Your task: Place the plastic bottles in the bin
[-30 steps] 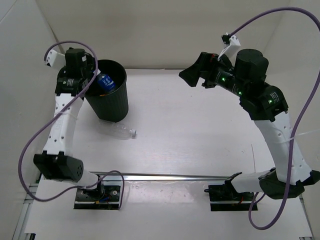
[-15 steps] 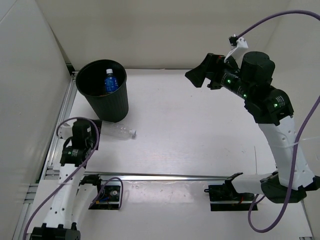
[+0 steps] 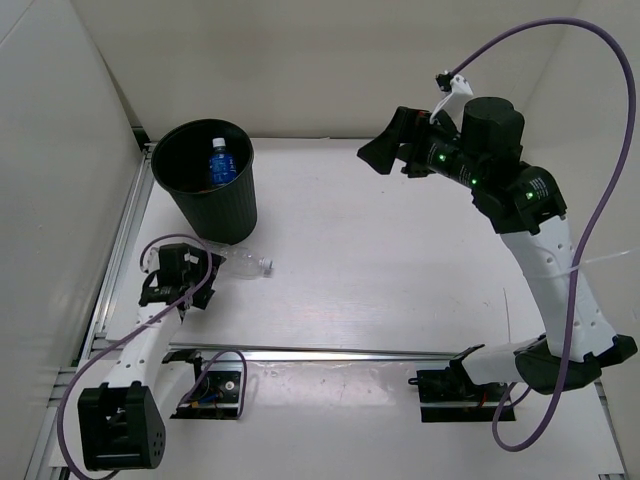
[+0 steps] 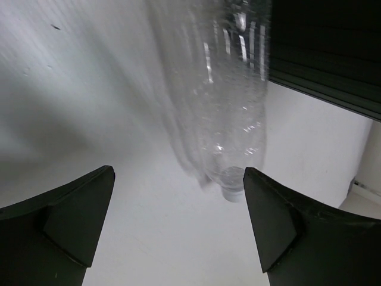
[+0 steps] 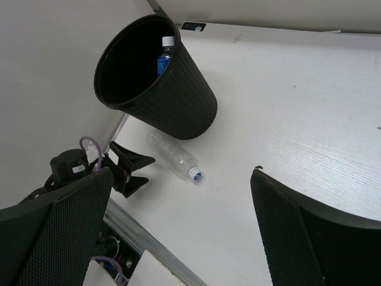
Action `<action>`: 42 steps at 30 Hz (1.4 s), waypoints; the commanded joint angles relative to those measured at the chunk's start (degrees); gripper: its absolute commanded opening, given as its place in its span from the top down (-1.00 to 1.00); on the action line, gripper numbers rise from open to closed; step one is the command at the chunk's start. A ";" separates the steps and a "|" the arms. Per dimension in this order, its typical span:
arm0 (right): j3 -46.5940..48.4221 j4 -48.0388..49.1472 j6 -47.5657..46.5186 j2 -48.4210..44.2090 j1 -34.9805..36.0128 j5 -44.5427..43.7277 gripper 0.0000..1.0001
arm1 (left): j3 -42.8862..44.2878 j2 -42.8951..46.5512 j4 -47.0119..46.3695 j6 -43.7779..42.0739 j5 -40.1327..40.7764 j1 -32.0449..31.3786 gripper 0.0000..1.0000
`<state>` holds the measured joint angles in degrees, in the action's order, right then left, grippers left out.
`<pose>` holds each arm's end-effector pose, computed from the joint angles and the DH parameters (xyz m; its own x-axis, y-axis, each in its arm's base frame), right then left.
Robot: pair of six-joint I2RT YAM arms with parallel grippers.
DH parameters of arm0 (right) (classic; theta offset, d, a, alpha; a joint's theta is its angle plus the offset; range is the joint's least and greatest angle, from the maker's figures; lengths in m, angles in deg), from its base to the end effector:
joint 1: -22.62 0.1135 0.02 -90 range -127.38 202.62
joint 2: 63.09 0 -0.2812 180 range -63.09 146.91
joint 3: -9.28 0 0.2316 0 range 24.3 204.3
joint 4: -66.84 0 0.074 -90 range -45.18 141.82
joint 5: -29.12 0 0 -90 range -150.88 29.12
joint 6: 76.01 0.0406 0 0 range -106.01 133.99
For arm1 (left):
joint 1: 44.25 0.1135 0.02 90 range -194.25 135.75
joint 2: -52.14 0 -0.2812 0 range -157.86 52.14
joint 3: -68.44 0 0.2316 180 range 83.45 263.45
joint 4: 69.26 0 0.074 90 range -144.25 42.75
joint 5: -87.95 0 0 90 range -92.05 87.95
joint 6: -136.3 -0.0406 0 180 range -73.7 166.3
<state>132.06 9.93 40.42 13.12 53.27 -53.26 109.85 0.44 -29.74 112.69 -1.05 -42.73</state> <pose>0.1905 0.1191 0.5343 -0.4131 0.2680 -0.8703 -0.4842 0.7448 0.4592 0.1475 0.0046 0.2053 -0.2712 -0.9237 -0.2707 -0.7148 0.3816 -0.5860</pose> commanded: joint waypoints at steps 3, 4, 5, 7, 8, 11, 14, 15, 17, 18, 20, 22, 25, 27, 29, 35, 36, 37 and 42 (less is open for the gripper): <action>2.53 -0.11 -1.83 -1.32 -1.21 0.73 -1.00 | -3.53 -0.58 -8.77 -1.80 -1.35 3.13 -1.00; 2.54 -0.12 -1.83 -1.32 -1.21 0.73 -1.00 | -3.54 -1.38 -9.39 -1.79 -1.35 3.14 -1.00; 3.06 -0.73 -2.35 -1.32 -1.21 1.43 -1.00 | -3.02 -2.34 -9.92 -1.79 -1.35 3.14 -1.00; 3.06 -1.26 -2.35 -1.32 -2.44 2.05 -1.00 | -2.49 -5.59 -11.67 -1.79 -1.35 3.14 -1.00; 3.67 -1.27 -2.35 -1.32 -2.44 2.66 -1.00 | -2.49 -6.56 -12.38 -1.79 -1.35 3.14 -1.00; 6.22 -2.50 -2.35 -0.01 -3.49 4.33 -1.00 | -1.26 -10.16 -15.45 -0.65 -1.35 3.14 -1.00; 7.36 -3.11 -2.35 0.52 -3.50 5.04 -1.00 | -0.38 -12.28 -16.07 -0.12 -0.73 2.61 -1.00; 7.37 -3.11 -2.35 1.05 -4.11 5.74 -1.00 | 0.32 -12.98 -16.07 0.49 -0.12 2.61 -1.00; 7.99 -3.11 -2.35 1.66 -4.11 5.74 -1.00 | 1.55 -14.56 -17.30 0.49 -0.12 2.61 -1.00; 8.60 -3.11 -2.35 1.67 -4.11 6.35 -1.00 | 2.08 -14.57 -18.18 0.49 -0.12 2.61 -1.00; 8.60 -3.11 -2.35 2.19 -4.11 6.88 -1.00 | 3.22 -16.58 -18.18 1.02 -0.12 2.09 -1.00; 8.60 -3.11 -2.35 2.72 -4.11 6.88 -1.00 | 5.15 -18.25 -18.71 1.02 -0.12 2.08 -1.00; 9.13 -3.11 -2.35 3.25 -4.11 7.41 -1.00 | 7.44 -19.57 -18.71 0.49 -0.64 1.56 -1.00; 9.13 -3.11 -2.35 3.78 -4.11 7.41 -1.00 | 8.14 -20.27 -19.23 0.49 -0.64 1.56 -1.00; 9.74 -3.11 -2.35 4.30 -4.63 7.93 -1.00 | 8.15 -21.41 -19.24 1.02 -0.12 1.56 -1.00; 12.11 -3.64 -2.35 5.97 -5.17 8.47 -1.00 | 8.68 -25.11 -19.24 2.60 -0.12 1.03 -1.00; 12.12 -4.16 -2.35 5.97 -5.17 8.99 -1.00 | 8.68 -25.11 -19.24 2.60 -0.12 1.03 -1.00; 12.12 -4.17 -2.35 5.97 -5.78 8.99 -1.00 | 8.68 -25.72 -19.24 2.60 -0.12 1.03 -1.00; 12.12 -4.69 -2.35 5.97 -6.30 8.99 -1.00 | 6.84 -27.48 -19.24 4.97 -0.12 1.03 -1.00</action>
<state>142.05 5.17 39.02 19.11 47.67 -45.46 116.88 -26.86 -48.03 115.90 -1.49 -41.44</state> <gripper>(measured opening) 0.998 1.000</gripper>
